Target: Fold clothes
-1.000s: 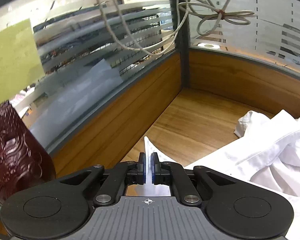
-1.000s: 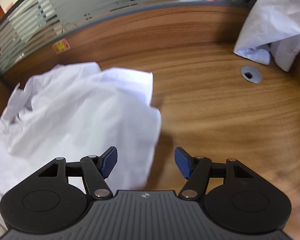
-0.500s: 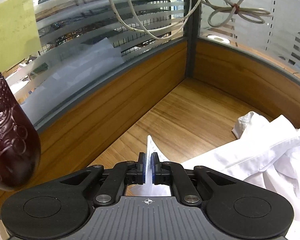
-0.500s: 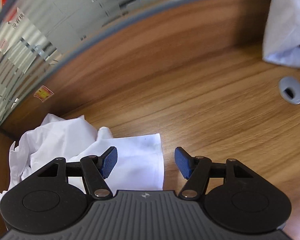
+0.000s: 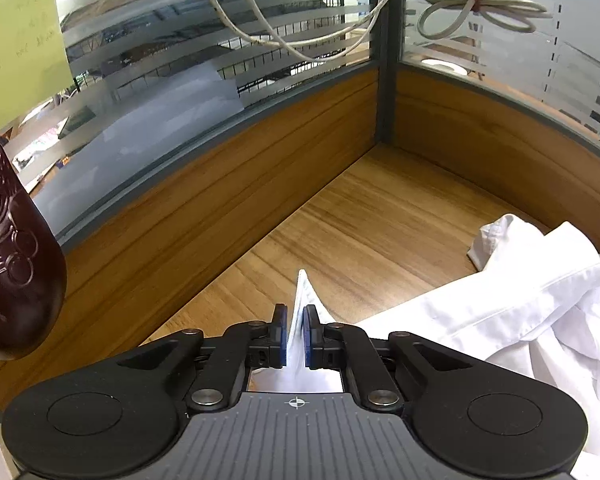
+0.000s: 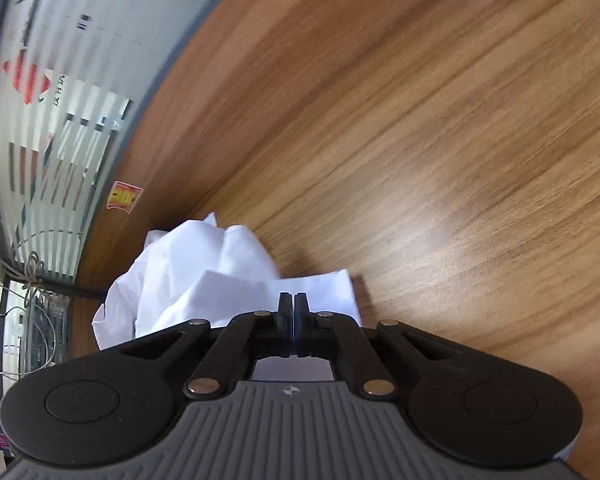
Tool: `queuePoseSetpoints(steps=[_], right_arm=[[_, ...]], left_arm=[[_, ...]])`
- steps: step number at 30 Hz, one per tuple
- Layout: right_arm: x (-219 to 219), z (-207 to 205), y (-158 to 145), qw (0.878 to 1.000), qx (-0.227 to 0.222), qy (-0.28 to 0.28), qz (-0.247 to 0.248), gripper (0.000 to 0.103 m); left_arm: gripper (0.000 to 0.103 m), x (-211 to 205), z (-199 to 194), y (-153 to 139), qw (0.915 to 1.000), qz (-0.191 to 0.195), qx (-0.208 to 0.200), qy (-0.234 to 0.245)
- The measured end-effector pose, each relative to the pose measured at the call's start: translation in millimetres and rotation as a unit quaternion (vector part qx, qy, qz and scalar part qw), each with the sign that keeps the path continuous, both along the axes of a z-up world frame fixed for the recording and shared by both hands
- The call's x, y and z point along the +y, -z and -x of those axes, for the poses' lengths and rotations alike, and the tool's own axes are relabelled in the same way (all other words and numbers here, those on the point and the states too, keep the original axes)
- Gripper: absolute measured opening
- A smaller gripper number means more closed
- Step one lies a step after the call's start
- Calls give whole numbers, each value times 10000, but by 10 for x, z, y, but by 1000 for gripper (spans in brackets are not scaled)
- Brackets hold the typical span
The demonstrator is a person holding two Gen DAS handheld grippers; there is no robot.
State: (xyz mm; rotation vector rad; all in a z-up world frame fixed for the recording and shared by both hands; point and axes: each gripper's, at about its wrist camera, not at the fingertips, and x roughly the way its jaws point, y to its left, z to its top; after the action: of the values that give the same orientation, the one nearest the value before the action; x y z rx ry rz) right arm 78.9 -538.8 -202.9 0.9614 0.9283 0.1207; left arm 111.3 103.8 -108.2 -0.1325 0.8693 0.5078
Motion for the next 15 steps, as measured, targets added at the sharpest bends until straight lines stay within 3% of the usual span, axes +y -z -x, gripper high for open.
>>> queuePoseSetpoints(steps=[5, 9, 11, 13, 15], right_arm=[[75, 149, -389, 9993, -292, 84, 217, 1], [119, 197, -659, 9972, -335, -11, 674, 12], [128, 194, -736, 9957, -281, -80, 885, 49], [162, 164, -791, 9941, -221, -179, 1051, 59], [217, 110, -827, 9924, -158, -305, 1179, 61]], left_arm=[[9, 57, 49, -10, 9999, 105, -87, -4], [9, 83, 60, 2, 9998, 173, -108, -23], [9, 89, 57, 2, 9997, 216, -128, -34], [9, 81, 54, 7, 9997, 192, -143, 9], [9, 74, 52, 12, 9997, 168, -158, 51]])
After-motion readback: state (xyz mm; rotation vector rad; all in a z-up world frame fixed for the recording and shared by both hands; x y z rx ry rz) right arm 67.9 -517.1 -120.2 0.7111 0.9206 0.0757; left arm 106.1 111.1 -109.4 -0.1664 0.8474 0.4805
